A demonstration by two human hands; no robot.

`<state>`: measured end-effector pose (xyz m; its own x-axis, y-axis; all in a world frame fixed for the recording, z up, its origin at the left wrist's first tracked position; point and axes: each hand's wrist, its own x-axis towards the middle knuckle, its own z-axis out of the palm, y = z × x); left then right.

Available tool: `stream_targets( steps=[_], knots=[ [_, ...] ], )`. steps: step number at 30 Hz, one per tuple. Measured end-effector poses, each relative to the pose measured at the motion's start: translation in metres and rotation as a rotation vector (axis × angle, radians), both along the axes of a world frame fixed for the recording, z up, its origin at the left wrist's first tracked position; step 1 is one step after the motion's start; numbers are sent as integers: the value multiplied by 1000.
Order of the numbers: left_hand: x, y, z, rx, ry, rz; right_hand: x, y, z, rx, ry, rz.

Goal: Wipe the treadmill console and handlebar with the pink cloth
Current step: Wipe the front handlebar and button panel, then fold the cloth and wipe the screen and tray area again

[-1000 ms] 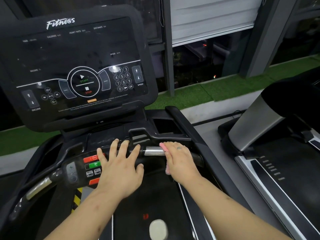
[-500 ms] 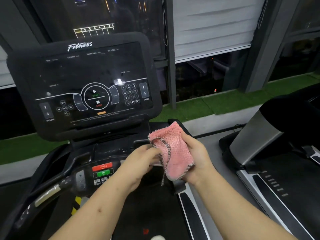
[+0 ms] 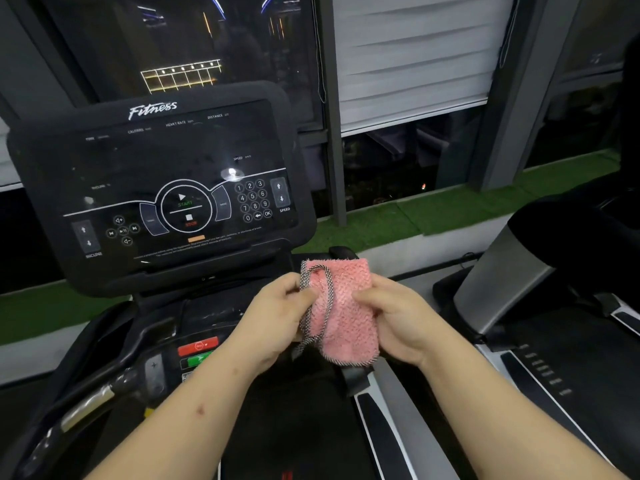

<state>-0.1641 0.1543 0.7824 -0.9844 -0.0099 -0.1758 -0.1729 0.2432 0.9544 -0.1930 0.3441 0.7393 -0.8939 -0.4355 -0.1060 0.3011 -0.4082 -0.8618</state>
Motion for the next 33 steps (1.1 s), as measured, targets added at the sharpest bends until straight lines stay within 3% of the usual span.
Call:
stream_targets(
  steps=[4, 7, 17, 24, 27, 29, 33],
  knots=[
    [-3, -8, 0, -100, 41, -55, -4, 5, -4, 239, 104, 108],
    [-1, -10, 4, -51, 66, -91, -5, 7, -8, 345, 137, 91],
    [1, -15, -10, 7, 113, -57, -9, 9, -16, 75, -7, -196],
    [2, -13, -19, 84, 122, -99, -2, 7, -32, -98, -233, -5],
    [0, -13, -28, -89, 176, -78, 0, 7, -45, -128, -137, 36],
    [-1, -12, -34, -268, 198, -69, -1, 8, -52, -66, -85, 56],
    [-1, -10, -46, -400, 198, -53, -3, 11, -60, 87, -112, -26]
  ],
)
